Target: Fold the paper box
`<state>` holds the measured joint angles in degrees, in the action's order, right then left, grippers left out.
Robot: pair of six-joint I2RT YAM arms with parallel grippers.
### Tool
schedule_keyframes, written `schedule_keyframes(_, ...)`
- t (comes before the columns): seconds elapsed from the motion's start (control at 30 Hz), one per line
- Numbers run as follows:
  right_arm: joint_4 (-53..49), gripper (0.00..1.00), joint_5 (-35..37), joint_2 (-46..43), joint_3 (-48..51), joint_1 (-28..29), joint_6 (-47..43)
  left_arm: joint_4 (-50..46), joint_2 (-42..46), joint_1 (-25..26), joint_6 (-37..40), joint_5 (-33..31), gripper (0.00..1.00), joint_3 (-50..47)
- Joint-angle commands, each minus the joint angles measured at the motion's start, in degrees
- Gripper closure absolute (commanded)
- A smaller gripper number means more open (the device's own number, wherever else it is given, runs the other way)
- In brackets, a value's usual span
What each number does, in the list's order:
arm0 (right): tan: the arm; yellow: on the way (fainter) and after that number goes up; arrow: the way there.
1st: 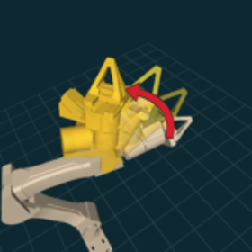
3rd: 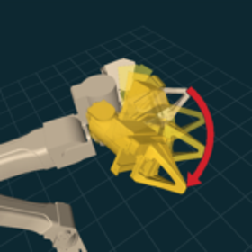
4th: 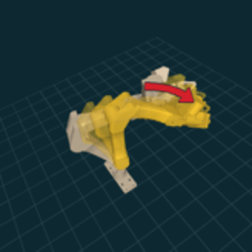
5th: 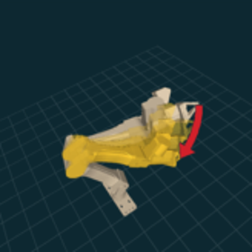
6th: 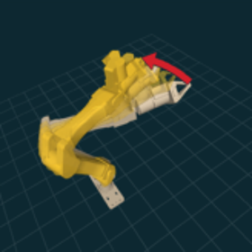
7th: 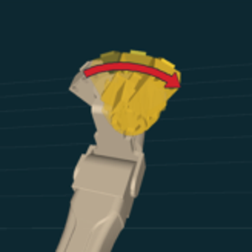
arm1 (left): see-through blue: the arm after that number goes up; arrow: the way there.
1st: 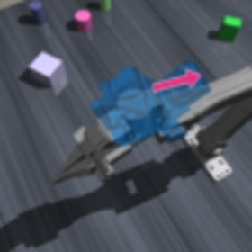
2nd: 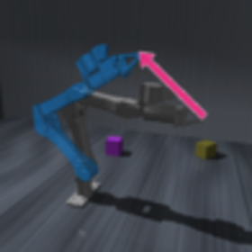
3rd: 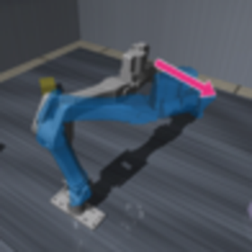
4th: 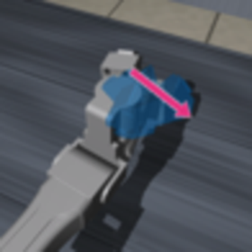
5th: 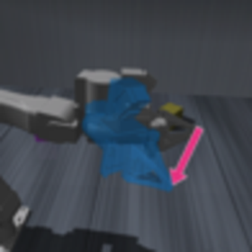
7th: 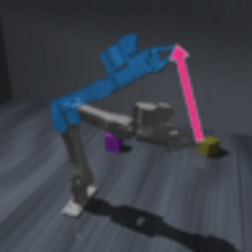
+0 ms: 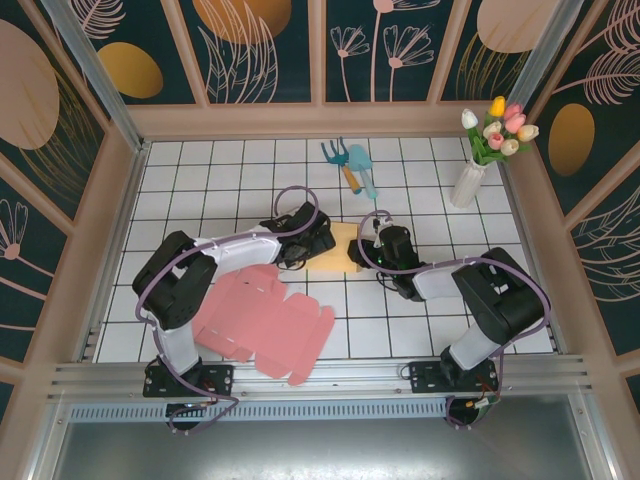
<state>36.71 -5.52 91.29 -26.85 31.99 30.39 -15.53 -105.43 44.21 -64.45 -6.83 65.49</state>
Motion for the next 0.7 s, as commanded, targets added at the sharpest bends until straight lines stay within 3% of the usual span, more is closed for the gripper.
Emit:
schedule_keyframes(0.0,-1.82,0.59,0.77,1.3,0.21,0.44,-0.12,-2.3,0.28,0.96,-2.18,1.7,0.12,1.41)
schedule_keyframes(0.33,0.16,0.59,0.85,1.34,1.43,0.49,0.96,-3.41,1.5,1.03,-6.84,3.15,0.2,1.39)
schedule_keyframes(0.67,1.07,0.59,1.12,1.96,2.06,0.49,1.25,-4.69,3.19,1.05,-11.95,3.55,0.19,1.67)
